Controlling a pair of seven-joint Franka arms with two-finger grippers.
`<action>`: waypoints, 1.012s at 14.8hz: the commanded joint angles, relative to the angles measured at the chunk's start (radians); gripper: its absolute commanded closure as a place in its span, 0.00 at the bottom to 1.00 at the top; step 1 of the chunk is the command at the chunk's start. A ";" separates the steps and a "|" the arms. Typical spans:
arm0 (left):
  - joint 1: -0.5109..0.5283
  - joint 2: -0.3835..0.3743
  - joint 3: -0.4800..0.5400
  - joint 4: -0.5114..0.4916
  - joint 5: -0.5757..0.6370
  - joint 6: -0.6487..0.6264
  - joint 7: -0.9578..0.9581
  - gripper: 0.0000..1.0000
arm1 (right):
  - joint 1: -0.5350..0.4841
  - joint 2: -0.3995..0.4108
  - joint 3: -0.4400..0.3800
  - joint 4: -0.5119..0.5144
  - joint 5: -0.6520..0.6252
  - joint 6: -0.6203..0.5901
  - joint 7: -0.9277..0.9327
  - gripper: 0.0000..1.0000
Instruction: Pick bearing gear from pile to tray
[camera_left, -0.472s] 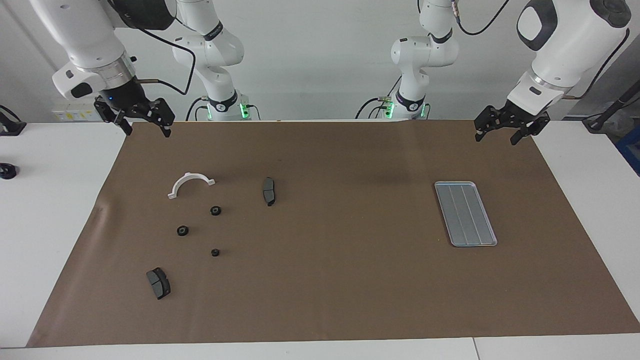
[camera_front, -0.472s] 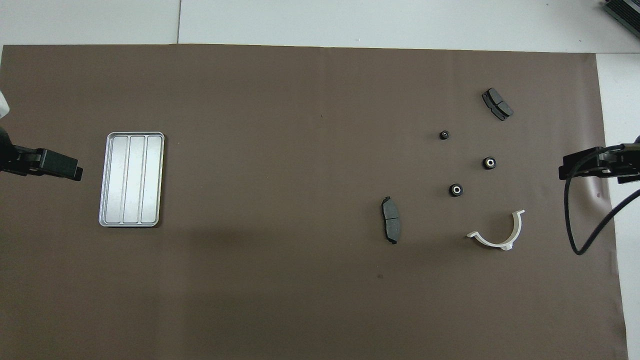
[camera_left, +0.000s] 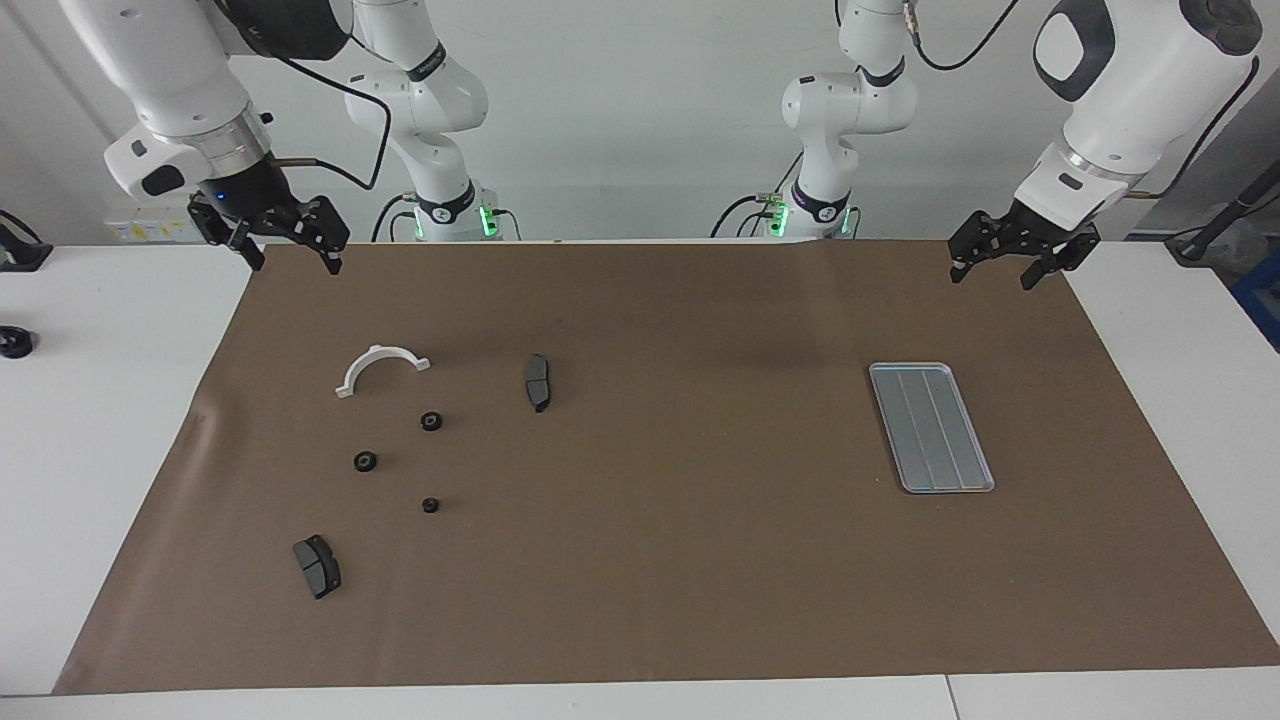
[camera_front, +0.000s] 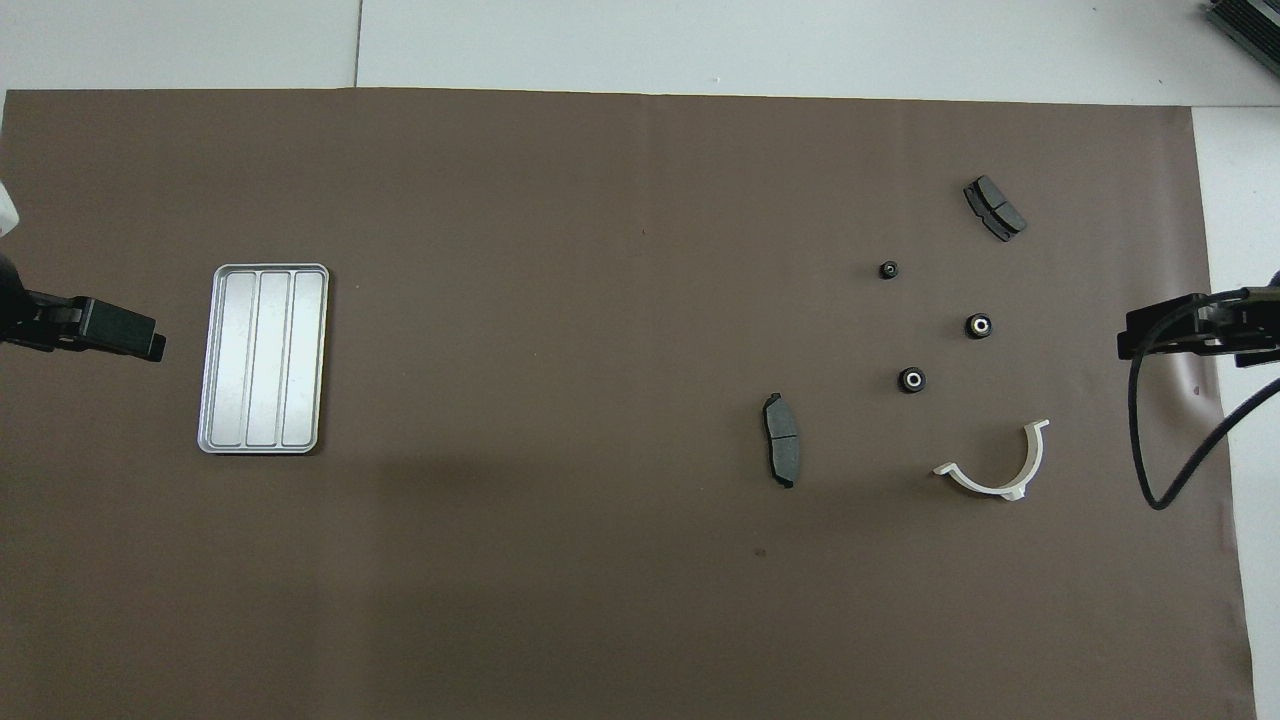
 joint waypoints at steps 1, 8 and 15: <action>0.010 -0.029 -0.009 -0.035 0.021 0.022 0.008 0.00 | 0.000 -0.016 -0.003 -0.031 0.010 0.036 -0.012 0.00; 0.010 -0.029 -0.009 -0.035 0.021 0.022 0.008 0.00 | -0.002 0.043 -0.003 -0.221 0.022 0.372 -0.092 0.00; 0.010 -0.028 -0.009 -0.036 0.021 0.022 0.008 0.00 | -0.014 0.272 -0.001 -0.316 0.025 0.700 -0.244 0.00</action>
